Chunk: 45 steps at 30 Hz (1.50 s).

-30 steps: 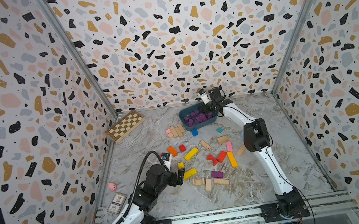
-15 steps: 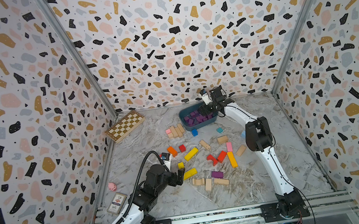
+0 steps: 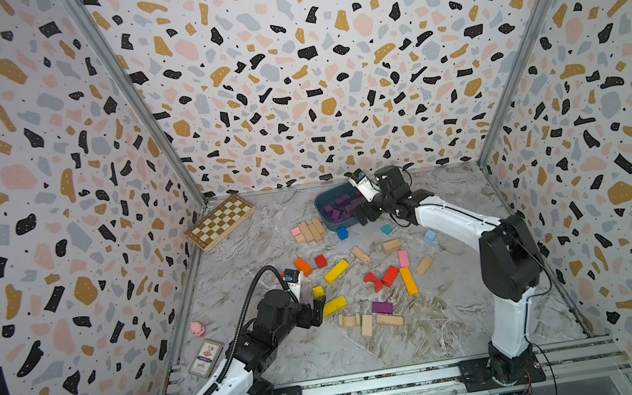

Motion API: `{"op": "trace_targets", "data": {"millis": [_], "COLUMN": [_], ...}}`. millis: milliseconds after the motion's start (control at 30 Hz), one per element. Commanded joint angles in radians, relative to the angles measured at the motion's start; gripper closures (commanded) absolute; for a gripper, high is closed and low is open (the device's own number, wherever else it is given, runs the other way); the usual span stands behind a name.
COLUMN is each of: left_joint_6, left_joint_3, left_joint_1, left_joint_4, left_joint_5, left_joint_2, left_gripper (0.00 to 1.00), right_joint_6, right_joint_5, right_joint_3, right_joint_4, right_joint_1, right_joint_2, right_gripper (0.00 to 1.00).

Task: Pick purple bricks into the storage bin
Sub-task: Place the building block in the storage box, then pick up the building block from the center of the board.

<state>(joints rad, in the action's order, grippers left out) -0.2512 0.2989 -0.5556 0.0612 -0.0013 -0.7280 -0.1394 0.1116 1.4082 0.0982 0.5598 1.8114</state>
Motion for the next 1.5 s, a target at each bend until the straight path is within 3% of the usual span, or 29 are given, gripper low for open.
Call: {"op": "trace_targets", "data": {"millis": [0,267,467,733,1467], "left_joint_6": [0.001,0.000,0.000,0.000,-0.003], "left_joint_3": [0.002,0.006,0.011,0.011,-0.009], "left_joint_1": [0.003,0.002,0.003,0.002,0.003], "left_joint_4": [-0.043,-0.043,-0.038,-0.037,-0.030], "left_joint_5": [0.002,0.005,0.007,0.012,0.008], "left_joint_2": [0.004,-0.008,-0.019,-0.012,0.047], "left_gripper": [0.01,0.01,0.01,0.01,0.01], "right_joint_6": [0.016,0.169,0.363,0.499,0.750], "right_joint_5": [-0.071,-0.129,-0.137,-0.222,-0.181], "right_joint_3": [-0.161,-0.490,-0.650,-0.738,-0.821], "right_joint_4": [-0.058,0.023,0.033,0.020,-0.004], "right_joint_1": [0.036,0.165,0.284,0.416,0.448], "right_joint_2": [-0.142,-0.429,-0.515,-0.538,-0.465], "right_gripper": [0.00,0.00,0.00,0.00,0.00]}}
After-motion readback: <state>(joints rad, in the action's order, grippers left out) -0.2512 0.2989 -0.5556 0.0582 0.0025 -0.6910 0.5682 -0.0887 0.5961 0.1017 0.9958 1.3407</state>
